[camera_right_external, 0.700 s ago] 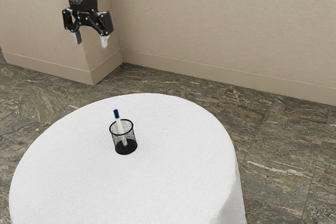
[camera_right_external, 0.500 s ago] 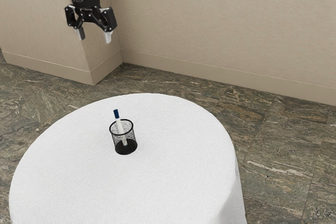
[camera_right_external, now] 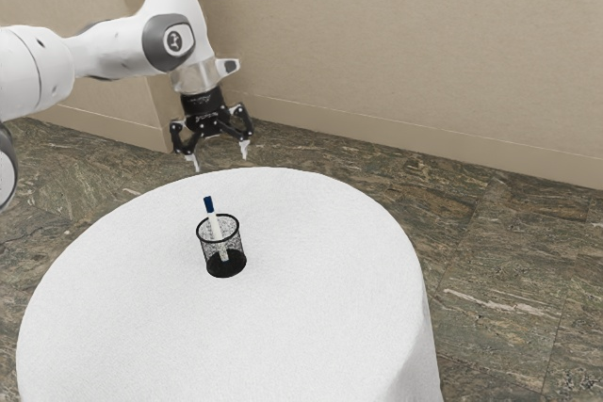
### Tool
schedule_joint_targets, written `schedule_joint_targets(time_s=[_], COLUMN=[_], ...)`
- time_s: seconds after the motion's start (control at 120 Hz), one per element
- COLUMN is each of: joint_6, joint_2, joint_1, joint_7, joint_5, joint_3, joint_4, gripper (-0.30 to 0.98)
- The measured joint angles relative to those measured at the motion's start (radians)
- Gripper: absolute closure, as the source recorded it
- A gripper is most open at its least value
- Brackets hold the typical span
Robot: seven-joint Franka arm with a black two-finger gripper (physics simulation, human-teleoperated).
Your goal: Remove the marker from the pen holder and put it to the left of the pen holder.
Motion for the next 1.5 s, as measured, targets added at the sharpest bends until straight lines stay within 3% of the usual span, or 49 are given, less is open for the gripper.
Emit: schedule_joint_targets(time_s=[0.242, 0.533, 0.967, 1.183, 1.342, 1.5], joint_6=[0.094, 0.22, 0.289, 0.295, 0.297, 0.301], joint_2=[-0.004, -0.001, -0.003, -0.012, -0.021, -0.03], joint_1=[-0.008, -0.032, -0.031, -0.033, -0.047, -0.048], joint_7=[-0.176, -0.282, -0.336, -0.345, -0.351, -0.354], joint_5=[-0.081, -0.072, -0.024, -0.023, -0.022, -0.022], joint_3=[0.091, 0.096, 0.097, 0.097, 0.097, 0.097], joint_4=[-0.159, -0.259, -0.277, -0.287, -0.299, -0.316], gripper=[0.0, 0.03, 0.41, 0.51, 0.46, 0.31])
